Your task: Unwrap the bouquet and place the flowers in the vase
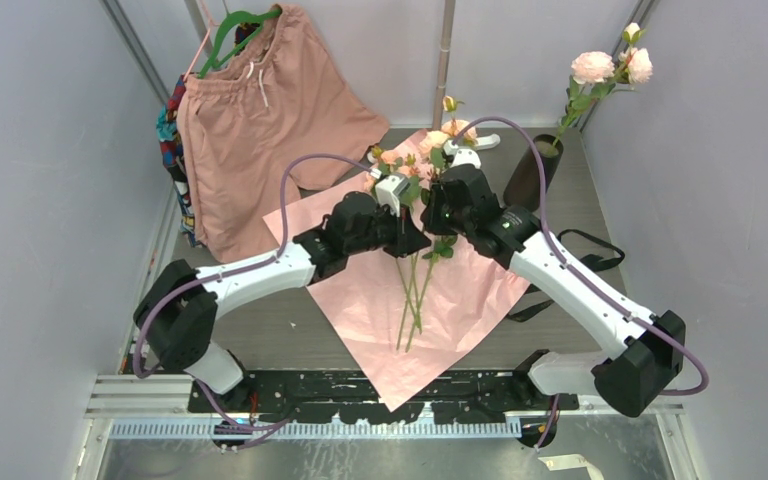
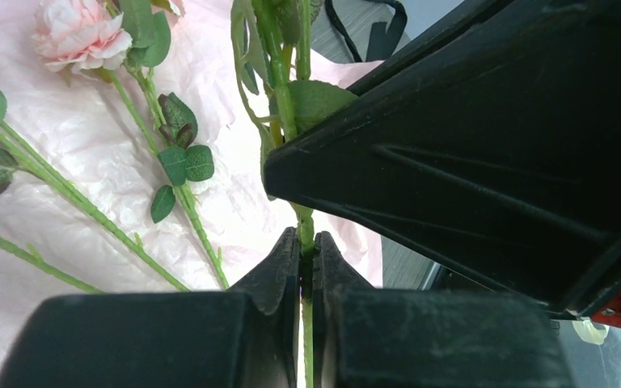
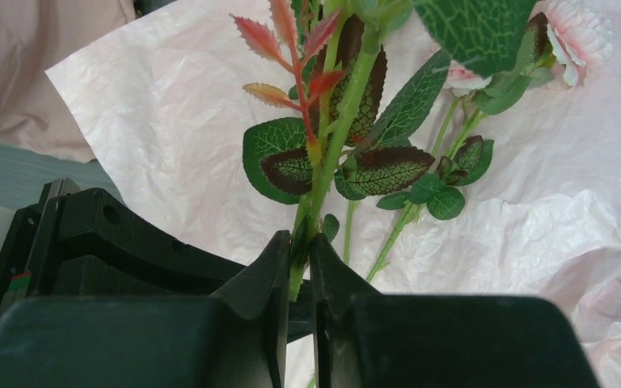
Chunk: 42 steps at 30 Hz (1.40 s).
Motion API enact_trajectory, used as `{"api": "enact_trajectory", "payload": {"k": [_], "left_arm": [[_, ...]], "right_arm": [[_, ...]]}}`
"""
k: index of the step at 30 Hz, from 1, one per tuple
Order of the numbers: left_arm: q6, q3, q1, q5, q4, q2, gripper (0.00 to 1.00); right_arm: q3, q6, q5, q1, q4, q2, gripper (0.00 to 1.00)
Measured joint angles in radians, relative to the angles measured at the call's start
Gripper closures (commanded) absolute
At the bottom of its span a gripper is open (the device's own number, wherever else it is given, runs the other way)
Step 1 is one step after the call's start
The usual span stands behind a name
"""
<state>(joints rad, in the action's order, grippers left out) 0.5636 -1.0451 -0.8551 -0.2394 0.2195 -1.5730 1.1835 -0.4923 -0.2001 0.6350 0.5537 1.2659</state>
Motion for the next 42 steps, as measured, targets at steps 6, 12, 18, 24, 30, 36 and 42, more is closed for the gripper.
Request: {"api": "enact_trajectory", "payload": {"k": [6,12,18,24,30,36,42], "left_arm": [[-0.015,0.0,0.0,0.028,-0.02,0.036,0.77],[-0.024,0.016,-0.002,0.018,-0.029,0.084,0.4],[-0.023,0.046,-0.002,0.011,-0.048,0.206,0.35],[-0.027,0.11,-0.002,0.02,-0.064,0.329,0.34],[-0.041,0.187,-0.002,0.049,-0.089,0.389,0.34],[-0.048,0.223,-0.002,0.063,-0.108,0.392,0.34],[-0.048,0.252,-0.002,0.065,-0.109,0.394,0.34]], "right_arm": [[0.025,0.001,0.005,0.006,-0.006,0.0,0.99],[0.098,0.039,-0.024,0.002,0.017,0.044,0.99],[0.212,0.074,-0.088,-0.018,0.026,0.118,0.99],[0.33,0.142,-0.188,-0.076,0.028,0.149,0.99],[0.399,0.261,-0.273,-0.14,-0.074,0.149,0.99],[0.452,0.412,-0.333,-0.195,-0.204,0.185,0.99],[0.583,0.511,-0.342,-0.275,-0.254,0.277,0.99]]}}
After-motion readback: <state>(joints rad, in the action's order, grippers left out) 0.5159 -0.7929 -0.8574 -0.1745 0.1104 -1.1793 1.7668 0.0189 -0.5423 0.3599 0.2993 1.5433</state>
